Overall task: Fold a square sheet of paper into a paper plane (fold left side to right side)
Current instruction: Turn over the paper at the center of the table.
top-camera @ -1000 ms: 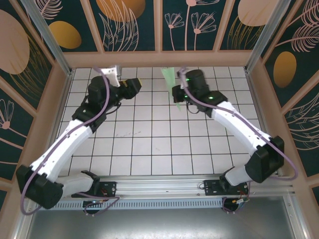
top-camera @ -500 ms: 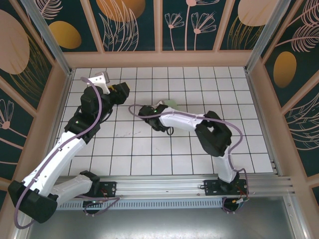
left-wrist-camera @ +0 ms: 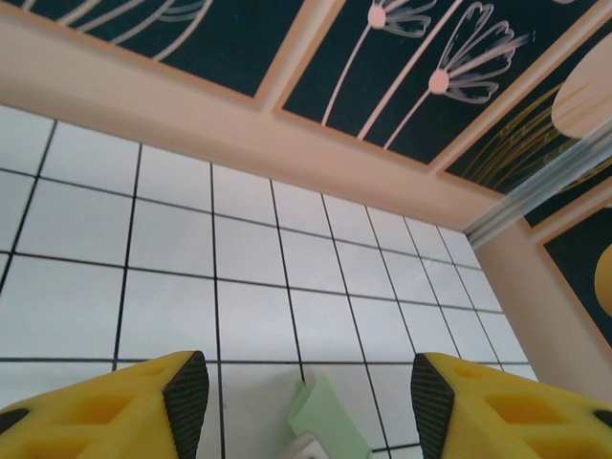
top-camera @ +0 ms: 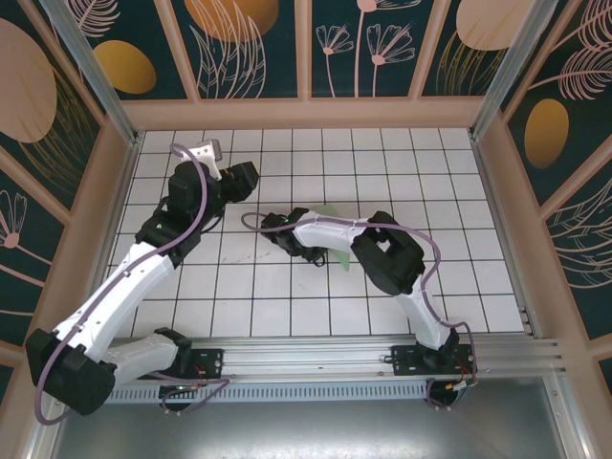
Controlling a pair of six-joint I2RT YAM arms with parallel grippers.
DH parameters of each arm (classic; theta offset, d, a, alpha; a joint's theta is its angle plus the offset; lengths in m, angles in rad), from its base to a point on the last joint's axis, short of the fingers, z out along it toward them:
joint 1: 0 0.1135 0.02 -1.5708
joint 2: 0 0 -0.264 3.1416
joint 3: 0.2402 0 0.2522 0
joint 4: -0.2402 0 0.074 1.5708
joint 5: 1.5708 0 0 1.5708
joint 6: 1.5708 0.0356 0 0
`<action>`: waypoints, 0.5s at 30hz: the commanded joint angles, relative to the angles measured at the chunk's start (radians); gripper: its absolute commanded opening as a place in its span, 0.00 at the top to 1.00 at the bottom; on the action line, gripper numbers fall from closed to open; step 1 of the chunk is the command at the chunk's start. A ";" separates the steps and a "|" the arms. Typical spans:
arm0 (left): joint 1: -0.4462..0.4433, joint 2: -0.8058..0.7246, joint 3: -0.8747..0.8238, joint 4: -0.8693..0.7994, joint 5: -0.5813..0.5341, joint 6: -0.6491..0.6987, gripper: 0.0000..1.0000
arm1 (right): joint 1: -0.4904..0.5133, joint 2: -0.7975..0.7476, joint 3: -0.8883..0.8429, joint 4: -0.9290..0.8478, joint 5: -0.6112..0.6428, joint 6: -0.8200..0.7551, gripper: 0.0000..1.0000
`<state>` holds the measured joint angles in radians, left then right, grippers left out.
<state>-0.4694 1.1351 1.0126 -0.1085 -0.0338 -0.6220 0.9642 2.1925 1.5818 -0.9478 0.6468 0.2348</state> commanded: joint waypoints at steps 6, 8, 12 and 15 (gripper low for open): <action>0.034 0.054 -0.118 0.098 0.116 -0.152 0.32 | -0.019 -0.264 -0.142 0.137 -0.283 0.010 0.42; 0.056 0.062 -0.150 0.133 0.154 -0.185 0.32 | -0.035 -0.355 -0.205 0.182 -0.332 0.019 0.38; 0.071 0.127 -0.177 0.199 0.243 -0.218 0.32 | -0.107 -0.559 -0.335 0.297 -0.439 0.033 0.31; 0.069 0.206 -0.183 0.264 0.334 -0.236 0.34 | -0.197 -0.695 -0.418 0.394 -0.527 0.040 0.29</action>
<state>-0.4000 1.2831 0.8486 0.0425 0.1799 -0.8120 0.8368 1.5951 1.2297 -0.6731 0.2417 0.2501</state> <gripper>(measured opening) 0.668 0.706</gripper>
